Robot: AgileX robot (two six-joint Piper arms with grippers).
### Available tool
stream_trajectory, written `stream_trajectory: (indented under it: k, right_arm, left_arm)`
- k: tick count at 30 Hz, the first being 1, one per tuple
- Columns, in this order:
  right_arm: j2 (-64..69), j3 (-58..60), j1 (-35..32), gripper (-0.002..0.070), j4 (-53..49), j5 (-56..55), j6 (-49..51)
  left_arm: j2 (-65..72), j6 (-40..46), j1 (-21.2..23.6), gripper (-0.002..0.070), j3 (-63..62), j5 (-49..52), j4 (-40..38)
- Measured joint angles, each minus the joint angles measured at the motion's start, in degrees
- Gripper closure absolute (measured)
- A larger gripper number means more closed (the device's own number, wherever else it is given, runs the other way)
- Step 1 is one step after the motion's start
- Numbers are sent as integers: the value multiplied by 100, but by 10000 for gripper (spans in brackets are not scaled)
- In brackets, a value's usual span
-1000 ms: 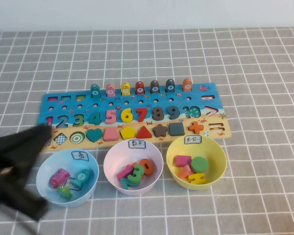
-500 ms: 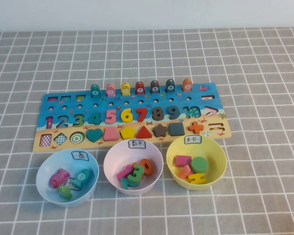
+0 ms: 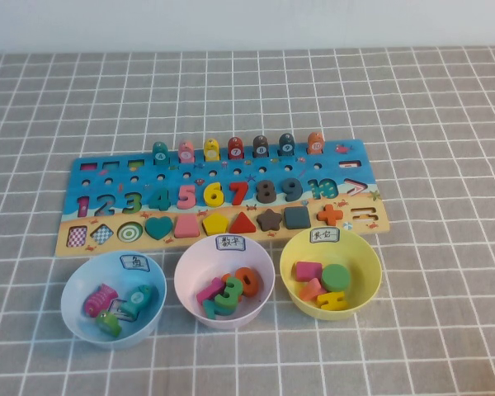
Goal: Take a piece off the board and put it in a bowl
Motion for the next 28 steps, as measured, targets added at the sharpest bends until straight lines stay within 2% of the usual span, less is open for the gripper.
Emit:
stream_trajectory:
  k: [6, 28]
  right_arm:
    - [0, 0, 0, 694, 0, 0, 0]
    - [0, 0, 0, 694, 0, 0, 0]
  left_arm:
    - [0, 0, 0, 675, 10, 733, 11]
    - [0, 13, 0, 675, 10, 771, 35]
